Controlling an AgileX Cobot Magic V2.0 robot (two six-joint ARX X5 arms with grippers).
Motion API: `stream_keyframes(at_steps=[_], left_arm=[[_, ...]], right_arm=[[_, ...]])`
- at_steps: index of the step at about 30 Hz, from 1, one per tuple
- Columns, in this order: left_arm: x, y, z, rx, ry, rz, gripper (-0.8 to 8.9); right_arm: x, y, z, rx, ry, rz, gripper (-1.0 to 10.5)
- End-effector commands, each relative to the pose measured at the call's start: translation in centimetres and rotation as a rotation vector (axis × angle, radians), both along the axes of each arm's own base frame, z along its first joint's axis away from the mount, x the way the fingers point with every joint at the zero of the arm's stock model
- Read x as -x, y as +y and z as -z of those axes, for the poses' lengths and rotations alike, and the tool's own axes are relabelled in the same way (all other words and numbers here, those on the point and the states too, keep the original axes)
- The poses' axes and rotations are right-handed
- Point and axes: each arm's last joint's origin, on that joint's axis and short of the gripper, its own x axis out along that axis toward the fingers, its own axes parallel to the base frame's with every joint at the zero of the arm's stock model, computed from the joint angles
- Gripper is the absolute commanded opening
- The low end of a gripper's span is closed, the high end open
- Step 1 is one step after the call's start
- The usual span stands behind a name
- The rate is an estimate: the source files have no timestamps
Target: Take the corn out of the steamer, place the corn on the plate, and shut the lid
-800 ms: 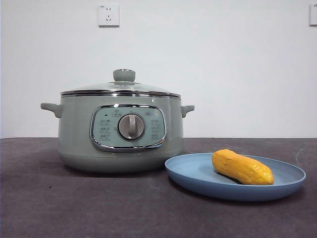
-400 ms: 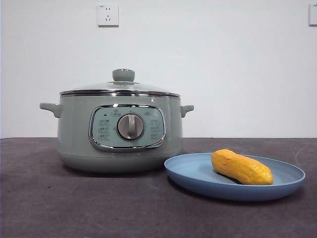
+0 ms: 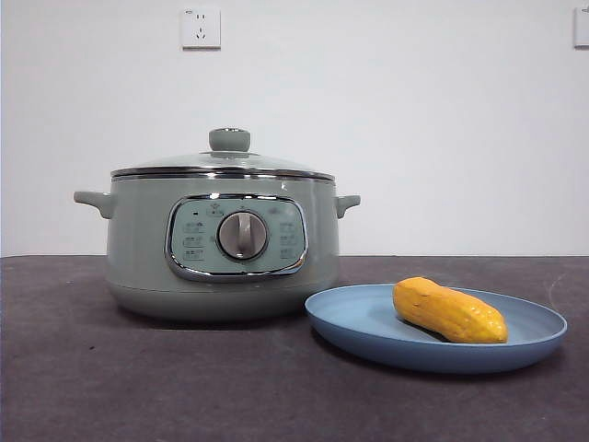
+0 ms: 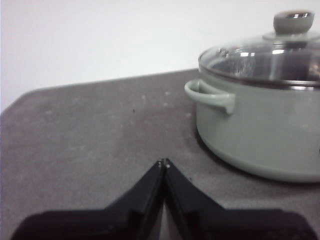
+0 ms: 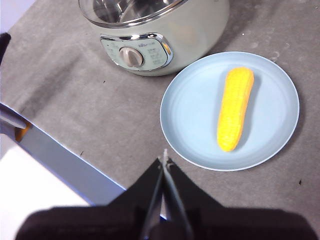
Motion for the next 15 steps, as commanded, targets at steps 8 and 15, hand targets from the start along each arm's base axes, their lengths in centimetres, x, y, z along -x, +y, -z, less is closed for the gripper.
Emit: stream_keyframes(at_steps=[8,15], left_arm=[[0.21,0.04,1.17,0.020,0.085,-0.008,-0.04],[0.21,0.04,1.14,0.019,0.081,-0.009,-0.04]], right_arm=[[-0.04,0.04,0.23,0.005,-0.001,-0.003,0.0],[-0.04,0.04,0.23,0.005,-0.001,-0.003,0.0]])
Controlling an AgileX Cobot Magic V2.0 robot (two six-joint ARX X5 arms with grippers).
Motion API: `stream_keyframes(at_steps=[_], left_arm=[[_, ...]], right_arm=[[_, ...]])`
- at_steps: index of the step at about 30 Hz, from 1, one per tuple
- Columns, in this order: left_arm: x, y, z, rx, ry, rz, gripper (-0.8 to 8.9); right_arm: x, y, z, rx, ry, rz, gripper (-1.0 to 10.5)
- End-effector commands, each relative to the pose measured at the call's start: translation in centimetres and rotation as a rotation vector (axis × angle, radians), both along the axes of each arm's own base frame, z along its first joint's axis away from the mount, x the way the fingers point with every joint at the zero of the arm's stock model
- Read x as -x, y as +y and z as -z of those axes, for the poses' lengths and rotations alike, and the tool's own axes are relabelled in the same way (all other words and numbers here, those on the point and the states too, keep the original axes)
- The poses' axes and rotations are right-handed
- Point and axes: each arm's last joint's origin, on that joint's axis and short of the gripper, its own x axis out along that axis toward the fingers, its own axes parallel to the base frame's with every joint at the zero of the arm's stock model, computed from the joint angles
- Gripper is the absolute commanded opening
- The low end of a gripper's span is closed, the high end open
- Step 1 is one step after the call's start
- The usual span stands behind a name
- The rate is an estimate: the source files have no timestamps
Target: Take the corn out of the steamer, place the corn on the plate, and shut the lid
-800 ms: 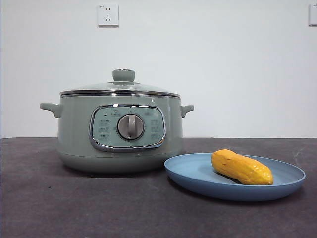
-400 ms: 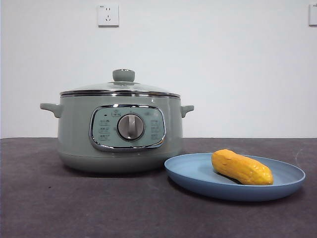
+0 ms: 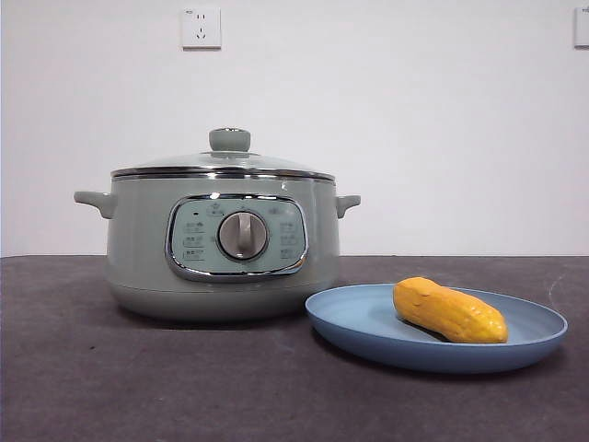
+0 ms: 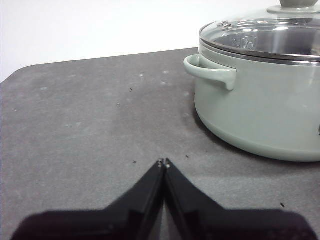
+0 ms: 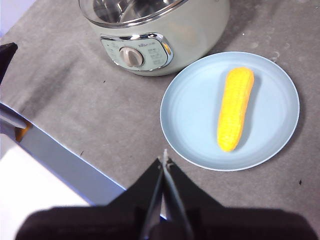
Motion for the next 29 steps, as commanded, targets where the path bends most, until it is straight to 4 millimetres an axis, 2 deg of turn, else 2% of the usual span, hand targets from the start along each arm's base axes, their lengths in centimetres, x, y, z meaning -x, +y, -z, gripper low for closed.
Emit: stream_keyframes(at_steps=[1,17,20,29], left_arm=[[-0.1,0.0,0.4,0.006,0.008,-0.005,-0.04],[-0.1,0.0,0.4,0.006,0.008,-0.005,-0.04],[-0.1,0.0,0.4,0.006,0.008,-0.005,-0.04],[-0.1,0.0,0.4,0.006,0.009,-0.005,-0.04]], right_arm=[[0.0,0.0,0.2,0.004,-0.001,-0.003,0.0],[0.0,0.0,0.2,0.005,-0.002,-0.004,0.0],[-0.1,-0.2,-0.1,0.043,-0.094,-0.010,0.0],[1.0,-2.8,-2.6,0.005,-0.478,0.199,0.0]])
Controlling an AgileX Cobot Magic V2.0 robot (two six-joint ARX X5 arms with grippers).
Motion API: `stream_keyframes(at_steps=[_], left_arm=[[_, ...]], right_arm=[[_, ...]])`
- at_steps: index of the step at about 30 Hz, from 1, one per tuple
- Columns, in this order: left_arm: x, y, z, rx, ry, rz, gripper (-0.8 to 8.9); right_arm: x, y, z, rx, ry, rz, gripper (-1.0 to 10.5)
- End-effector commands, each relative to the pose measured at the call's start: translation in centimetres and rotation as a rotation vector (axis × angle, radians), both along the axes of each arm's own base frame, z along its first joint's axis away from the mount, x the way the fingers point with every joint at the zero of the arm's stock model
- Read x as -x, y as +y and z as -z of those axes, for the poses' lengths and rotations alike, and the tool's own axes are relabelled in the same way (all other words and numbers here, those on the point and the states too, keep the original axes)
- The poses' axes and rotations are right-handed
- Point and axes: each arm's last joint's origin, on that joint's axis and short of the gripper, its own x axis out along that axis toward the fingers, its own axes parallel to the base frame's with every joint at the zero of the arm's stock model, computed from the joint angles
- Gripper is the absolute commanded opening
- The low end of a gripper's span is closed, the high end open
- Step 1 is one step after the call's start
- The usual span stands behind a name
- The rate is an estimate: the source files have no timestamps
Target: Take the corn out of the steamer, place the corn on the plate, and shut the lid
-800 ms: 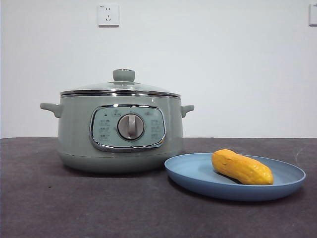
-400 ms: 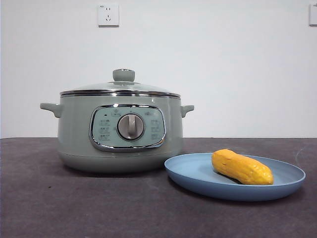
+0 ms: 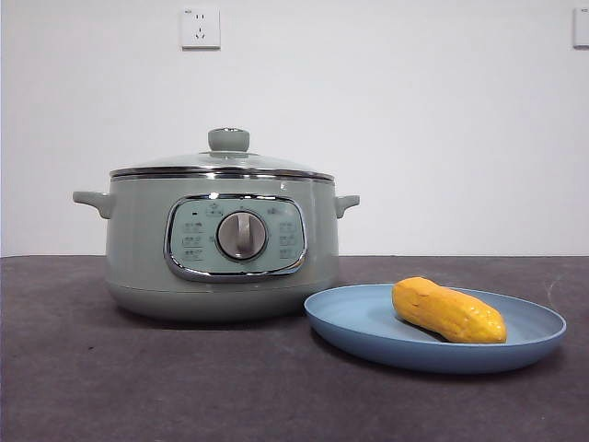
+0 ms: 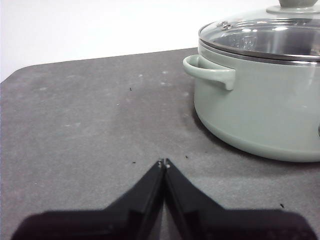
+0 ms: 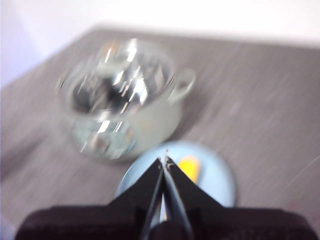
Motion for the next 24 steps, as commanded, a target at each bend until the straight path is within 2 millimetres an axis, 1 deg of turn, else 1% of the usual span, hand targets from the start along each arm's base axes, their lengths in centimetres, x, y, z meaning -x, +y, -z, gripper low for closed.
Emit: stream_keyframes(at_steps=[1,4,7,10,12,16,20,24], left_arm=[[-0.1,0.0,0.4,0.006,0.008,-0.005,-0.04],[-0.1,0.0,0.4,0.006,0.008,-0.005,-0.04],[-0.1,0.0,0.4,0.006,0.008,-0.005,-0.04],[-0.1,0.0,0.4,0.006,0.008,-0.005,-0.04],[-0.1,0.0,0.4,0.006,0.008,-0.005,-0.04],[-0.1,0.0,0.4,0.006,0.008,-0.005,-0.04],[-0.1,0.0,0.4,0.006,0.008,-0.005,-0.04],[-0.1,0.0,0.4,0.006,0.008,-0.005,-0.04]], right_arm=[[0.2,-0.7,0.2,0.027,-0.102,0.060,0.0],[0.2,-1.2,0.9,0.022,-0.218,0.119,0.0],[0.0,-1.4,2.8,-0.011,-0.311,0.156,0.0],[-0.4,-1.5,5.6,-0.035,-0.370,0.181,0.0],[-0.7,-1.6,7.6,-0.048,-0.386,0.222,0.0],[-1.0,-1.8,11.1,-0.097,-0.399,0.302,0.0],[-1.1,-2.0,13.7,-0.145,-0.392,0.390,0.0],[-1.3,-2.0,15.8,-0.152,-0.365,0.391,0.0]])
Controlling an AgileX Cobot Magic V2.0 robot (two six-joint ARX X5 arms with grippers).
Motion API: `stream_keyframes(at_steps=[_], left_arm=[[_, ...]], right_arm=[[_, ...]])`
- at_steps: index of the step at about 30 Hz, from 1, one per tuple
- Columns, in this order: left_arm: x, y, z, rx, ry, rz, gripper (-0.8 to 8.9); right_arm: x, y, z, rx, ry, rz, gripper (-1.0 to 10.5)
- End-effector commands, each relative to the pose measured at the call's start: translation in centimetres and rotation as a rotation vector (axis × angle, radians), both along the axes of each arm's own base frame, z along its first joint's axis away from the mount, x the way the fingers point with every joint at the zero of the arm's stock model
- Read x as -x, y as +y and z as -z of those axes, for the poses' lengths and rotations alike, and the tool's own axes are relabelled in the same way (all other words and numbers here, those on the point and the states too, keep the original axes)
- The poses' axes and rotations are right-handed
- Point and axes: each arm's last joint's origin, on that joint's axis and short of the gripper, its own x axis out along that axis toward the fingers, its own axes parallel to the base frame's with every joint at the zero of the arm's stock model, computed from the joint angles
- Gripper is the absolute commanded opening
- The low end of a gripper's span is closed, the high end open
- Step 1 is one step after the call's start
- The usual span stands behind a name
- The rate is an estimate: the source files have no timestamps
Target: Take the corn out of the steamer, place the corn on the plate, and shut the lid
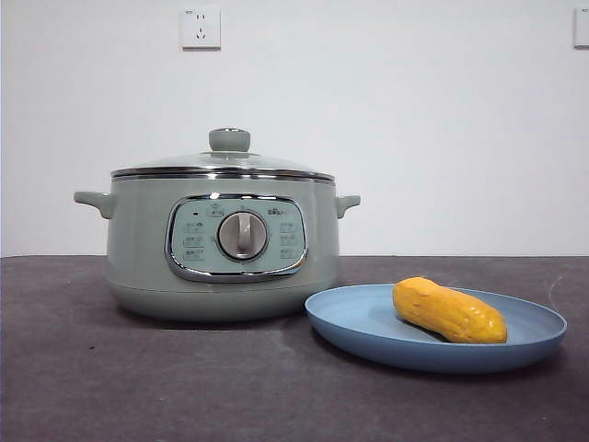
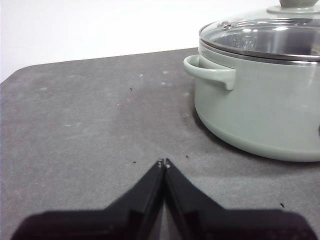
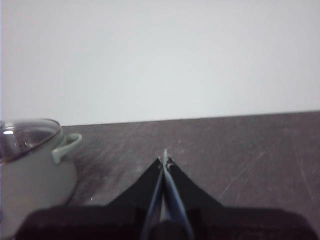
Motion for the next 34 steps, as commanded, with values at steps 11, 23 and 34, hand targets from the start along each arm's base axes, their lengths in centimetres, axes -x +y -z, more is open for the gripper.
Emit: stream_keyframes(at_steps=[11,23,34], left_arm=[[-0.1,0.0,0.4,0.006,0.008,-0.005,-0.04],[-0.1,0.0,0.4,0.006,0.009,-0.005,-0.04],[-0.1,0.0,0.4,0.006,0.008,-0.005,-0.04]], right_arm=[[0.0,0.0,3.7,-0.011,0.263,-0.002,0.0],[0.0,0.0,3.8,-0.037,0.272,0.006,0.0],[0.0,0.0,3.8,-0.037,0.272,0.005,0.0]])
